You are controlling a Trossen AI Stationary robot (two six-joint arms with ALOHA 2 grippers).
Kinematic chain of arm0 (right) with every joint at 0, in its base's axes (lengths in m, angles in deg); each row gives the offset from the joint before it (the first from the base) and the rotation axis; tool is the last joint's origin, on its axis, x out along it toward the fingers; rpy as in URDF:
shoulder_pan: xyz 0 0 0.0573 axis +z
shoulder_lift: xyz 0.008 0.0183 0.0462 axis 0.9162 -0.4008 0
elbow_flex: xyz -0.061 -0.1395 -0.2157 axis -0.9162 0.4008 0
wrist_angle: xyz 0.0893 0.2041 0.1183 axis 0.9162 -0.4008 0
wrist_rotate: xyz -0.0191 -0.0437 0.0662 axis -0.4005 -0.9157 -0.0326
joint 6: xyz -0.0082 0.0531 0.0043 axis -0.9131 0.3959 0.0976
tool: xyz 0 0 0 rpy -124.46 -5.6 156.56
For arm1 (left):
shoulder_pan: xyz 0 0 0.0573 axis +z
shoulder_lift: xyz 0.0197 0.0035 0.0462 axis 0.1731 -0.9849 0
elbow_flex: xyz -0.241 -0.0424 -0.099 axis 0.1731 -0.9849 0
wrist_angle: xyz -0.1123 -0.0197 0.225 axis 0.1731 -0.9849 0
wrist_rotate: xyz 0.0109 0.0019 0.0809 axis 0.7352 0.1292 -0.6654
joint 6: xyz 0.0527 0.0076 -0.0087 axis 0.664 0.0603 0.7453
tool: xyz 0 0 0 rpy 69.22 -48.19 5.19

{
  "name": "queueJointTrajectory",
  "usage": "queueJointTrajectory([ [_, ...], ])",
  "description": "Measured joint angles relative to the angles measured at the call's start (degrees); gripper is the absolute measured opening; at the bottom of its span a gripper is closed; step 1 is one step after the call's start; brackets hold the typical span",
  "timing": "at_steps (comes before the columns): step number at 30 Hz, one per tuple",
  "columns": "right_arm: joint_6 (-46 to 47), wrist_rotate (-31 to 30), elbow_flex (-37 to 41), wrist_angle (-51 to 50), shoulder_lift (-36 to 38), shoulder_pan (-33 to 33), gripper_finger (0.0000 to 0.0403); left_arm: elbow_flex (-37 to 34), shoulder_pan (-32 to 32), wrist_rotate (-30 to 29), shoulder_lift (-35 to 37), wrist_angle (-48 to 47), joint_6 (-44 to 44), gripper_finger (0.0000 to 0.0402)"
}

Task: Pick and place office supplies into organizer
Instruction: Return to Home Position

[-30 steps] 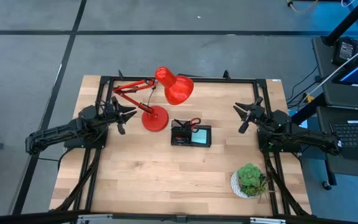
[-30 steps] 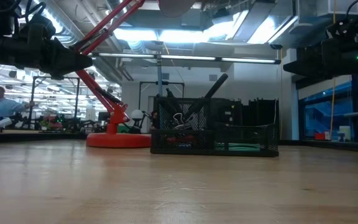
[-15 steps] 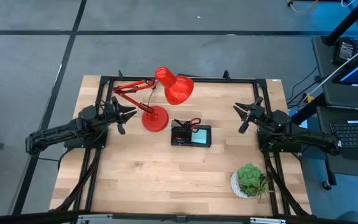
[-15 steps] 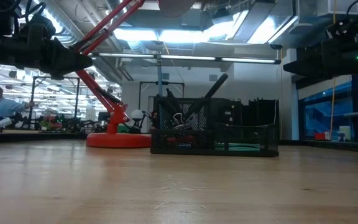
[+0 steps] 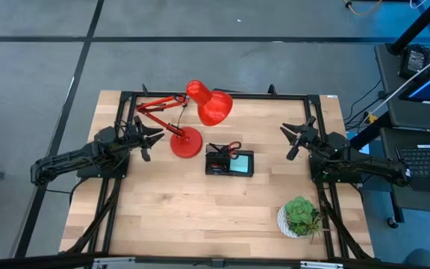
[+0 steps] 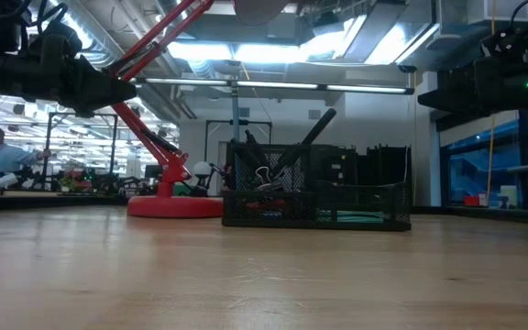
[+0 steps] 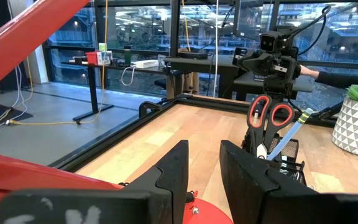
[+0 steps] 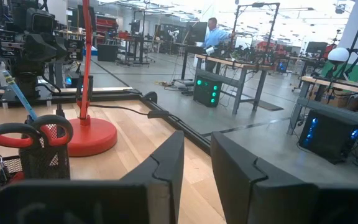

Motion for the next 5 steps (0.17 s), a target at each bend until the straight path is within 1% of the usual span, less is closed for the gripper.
queueJointTrajectory([
  [5, 0.0, 0.0, 0.0, 0.0, 0.0, 0.0, 0.0084, 0.0, 0.0, 0.0, 0.0, 0.0, 0.0, 0.0086],
])
